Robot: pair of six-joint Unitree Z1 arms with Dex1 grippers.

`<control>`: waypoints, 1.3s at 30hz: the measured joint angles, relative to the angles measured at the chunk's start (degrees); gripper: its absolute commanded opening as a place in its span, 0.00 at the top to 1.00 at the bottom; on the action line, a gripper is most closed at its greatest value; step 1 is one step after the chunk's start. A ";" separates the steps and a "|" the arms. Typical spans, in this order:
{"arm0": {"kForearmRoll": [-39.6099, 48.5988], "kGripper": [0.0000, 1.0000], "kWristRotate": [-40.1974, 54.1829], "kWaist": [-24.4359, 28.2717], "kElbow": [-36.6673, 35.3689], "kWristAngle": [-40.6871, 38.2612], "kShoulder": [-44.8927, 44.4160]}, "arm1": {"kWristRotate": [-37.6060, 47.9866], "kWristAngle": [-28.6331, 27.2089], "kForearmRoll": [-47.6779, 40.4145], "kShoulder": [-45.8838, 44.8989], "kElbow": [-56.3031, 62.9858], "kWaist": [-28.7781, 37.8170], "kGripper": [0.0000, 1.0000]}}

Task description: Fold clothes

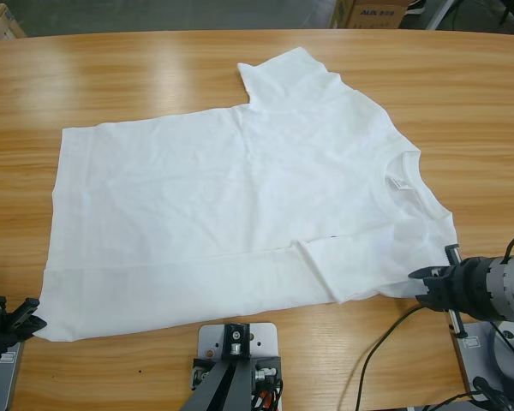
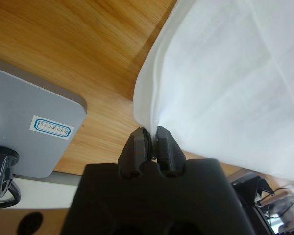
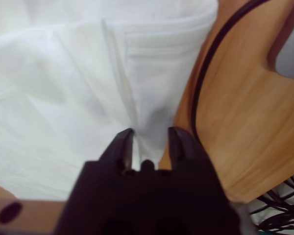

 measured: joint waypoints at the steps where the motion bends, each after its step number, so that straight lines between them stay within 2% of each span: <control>1: 0.00 1.00 0.00 0.00 0.00 0.00 0.00 | 0.00 0.09 0.00 0.19 0.00 0.22 0.90; 4: 0.00 1.00 0.00 0.00 0.00 0.00 0.00 | 0.00 0.11 0.00 0.95 0.00 0.41 0.91; 6: 0.00 1.00 0.00 0.00 0.00 0.00 -0.02 | 0.00 0.11 0.00 1.62 0.00 0.44 1.00; 14: 0.00 1.00 0.04 0.00 0.00 0.00 -0.08 | 0.00 0.65 0.64 2.08 -0.20 0.47 1.00; 21: 0.00 1.00 0.79 0.00 0.00 0.00 -0.27 | 0.00 3.00 9.23 2.08 -3.70 0.47 1.00; 22: 0.01 1.00 0.90 0.00 0.00 0.00 -0.27 | 0.00 3.22 10.14 2.08 -4.00 0.47 0.96; 24: 0.06 1.00 1.13 0.00 0.00 -0.01 -0.27 | 0.00 3.47 11.56 2.08 -5.05 0.47 0.57; 26: 0.08 1.00 1.27 0.00 0.00 -0.08 -0.27 | -0.45 2.66 12.37 2.04 -5.76 0.47 0.37; 29: 0.08 1.00 1.43 0.00 0.00 -0.08 -0.27 | -1.18 0.54 13.02 1.65 -5.91 0.50 0.14; 31: 0.08 1.00 1.43 0.00 0.00 -0.08 -0.27 | -1.18 -0.83 13.08 1.56 -6.15 0.54 0.05; 35: 0.08 1.00 1.43 0.00 0.00 -0.08 -0.27 | -0.53 -2.58 12.87 1.56 -6.27 0.90 0.04; 39: 0.07 1.00 1.43 0.00 0.00 -0.08 -0.27 | 3.68 -2.57 12.64 1.42 -6.23 2.80 0.05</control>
